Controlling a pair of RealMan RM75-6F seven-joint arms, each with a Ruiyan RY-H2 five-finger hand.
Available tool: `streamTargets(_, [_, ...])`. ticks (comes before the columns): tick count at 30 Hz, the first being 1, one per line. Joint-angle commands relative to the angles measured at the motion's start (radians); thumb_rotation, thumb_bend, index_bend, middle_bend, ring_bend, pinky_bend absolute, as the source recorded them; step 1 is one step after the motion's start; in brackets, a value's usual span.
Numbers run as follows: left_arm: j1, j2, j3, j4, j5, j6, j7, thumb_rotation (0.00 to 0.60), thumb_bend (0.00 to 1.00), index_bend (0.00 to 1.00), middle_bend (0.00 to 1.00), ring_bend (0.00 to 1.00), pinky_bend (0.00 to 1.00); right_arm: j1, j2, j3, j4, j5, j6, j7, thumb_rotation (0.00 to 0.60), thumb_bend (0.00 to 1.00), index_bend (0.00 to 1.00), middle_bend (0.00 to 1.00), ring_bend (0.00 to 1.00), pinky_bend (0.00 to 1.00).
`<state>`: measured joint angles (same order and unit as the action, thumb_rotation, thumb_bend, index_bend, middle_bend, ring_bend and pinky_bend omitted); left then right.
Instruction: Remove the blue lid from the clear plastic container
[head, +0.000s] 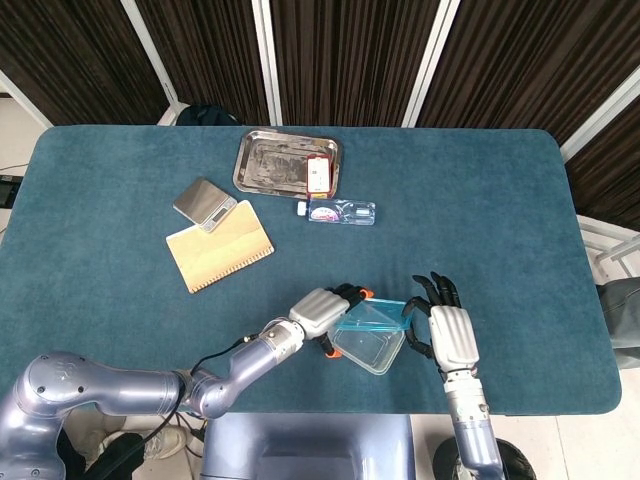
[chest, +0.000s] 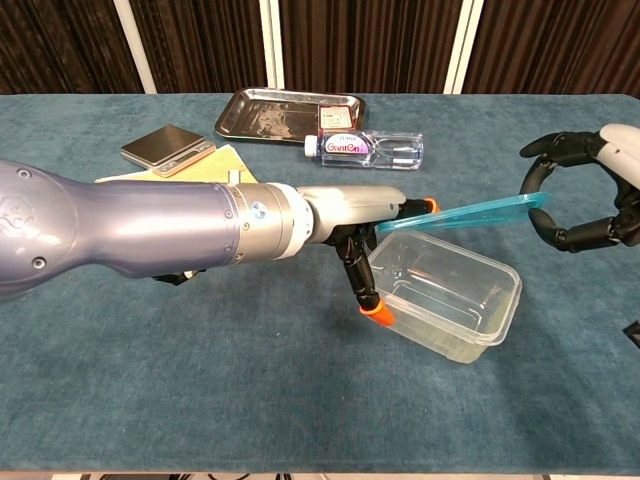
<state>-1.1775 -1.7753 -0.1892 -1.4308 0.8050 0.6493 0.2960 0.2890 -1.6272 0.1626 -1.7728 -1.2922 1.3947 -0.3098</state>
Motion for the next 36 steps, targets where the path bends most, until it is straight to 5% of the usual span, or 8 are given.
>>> streamTargets(1, [-0.008,0.006,0.001,-0.007,-0.015,0.004,0.009,0.6,0.0,0.0,0.01,0.02,0.2,0.0,0.001,0.0,-0.003,0.002,0.0,-0.001,0.6,0.61,0.58,0.18,0.04,0.0])
streamTargets(20, [0.01,0.053,-0.005,-0.065,0.022,0.042,-0.023,0.6,0.0,0.0,0.01,0.02,0.2,-0.003,0.01,0.016,-0.011,0.006,0.007,0.016,0.6,0.68,0.64,0.2,0.04,0.0])
streamTargets(36, [0.091,0.146,-0.01,-0.137,0.159,0.124,-0.102,0.6,0.0,0.0,0.02,0.02,0.2,0.037,0.012,0.113,-0.057,0.036,0.021,0.001,0.6,0.68,0.65,0.2,0.04,0.0])
